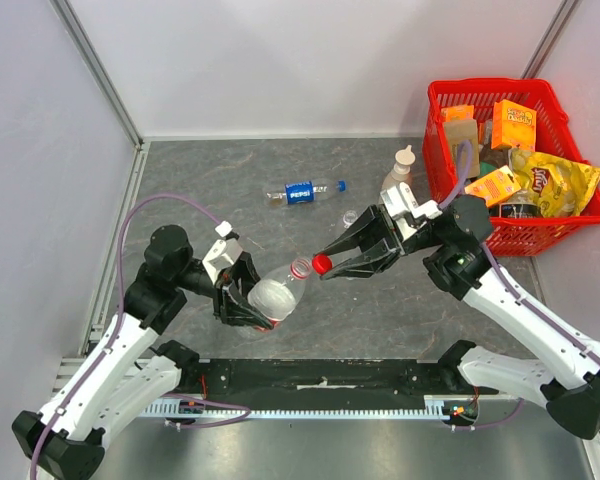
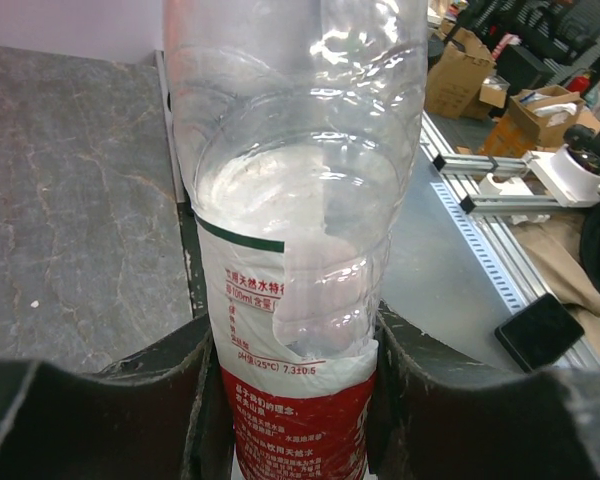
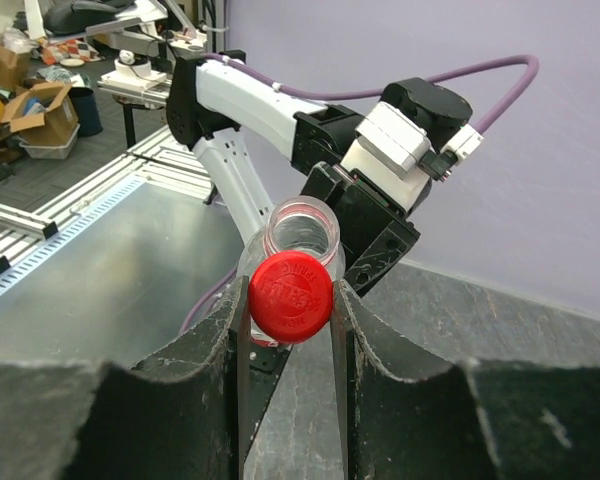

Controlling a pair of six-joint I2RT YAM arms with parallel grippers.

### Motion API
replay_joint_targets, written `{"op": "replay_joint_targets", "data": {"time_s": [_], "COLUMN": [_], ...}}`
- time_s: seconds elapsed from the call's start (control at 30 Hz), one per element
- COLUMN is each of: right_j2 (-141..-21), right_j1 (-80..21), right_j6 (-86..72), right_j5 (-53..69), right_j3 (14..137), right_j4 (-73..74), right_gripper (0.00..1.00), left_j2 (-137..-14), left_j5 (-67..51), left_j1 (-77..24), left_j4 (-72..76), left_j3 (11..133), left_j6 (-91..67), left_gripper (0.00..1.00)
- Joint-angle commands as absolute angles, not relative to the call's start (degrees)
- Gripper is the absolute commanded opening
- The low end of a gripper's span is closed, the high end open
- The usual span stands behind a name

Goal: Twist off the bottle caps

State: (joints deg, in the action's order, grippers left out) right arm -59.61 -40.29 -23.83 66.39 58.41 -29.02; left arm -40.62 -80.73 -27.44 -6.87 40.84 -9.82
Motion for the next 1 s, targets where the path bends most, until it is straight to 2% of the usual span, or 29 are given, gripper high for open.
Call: {"op": "replay_joint_targets", "data": {"time_s": [0.0,0.23,0.67,0.77,0.97], "right_j2": [-58.8,-57.8,-59.8,-62.7,-68.4], "right_j1": [-40.5,-40.6,-40.5,-40.5,-41.4], "right_j6": [-18.6,-15.3,-12.7,-13.4,-11.3], "right_j5": [65.2,62.4,57.5,55.7,49.9], "right_j3": [58.1,57.3,57.0,56.8,57.0], "right_j4": [-21.1,-16.1,-12.4,-11.9,-8.3], "right_gripper": [0.00,0.00,0.00,0.00,0.00], "left_j2": [-39.5,-38.3,-35.8,-34.3,-30.4], "left_j5": [-75.5,-67.2,-60.5,-56.1,-40.1], "left_j1": [-27.3,-27.2,-27.2,-27.3,-27.2], "left_j4": [-5.4,-6.2,-9.8,-10.0,-11.1], "left_j3": [40.9,42.2,41.6,41.4,41.5], "left_j6": [-7.6,-3.3,1.6,2.7,3.9], "left_gripper": [0.14,0.17,0.17,0.17,0.19]}}
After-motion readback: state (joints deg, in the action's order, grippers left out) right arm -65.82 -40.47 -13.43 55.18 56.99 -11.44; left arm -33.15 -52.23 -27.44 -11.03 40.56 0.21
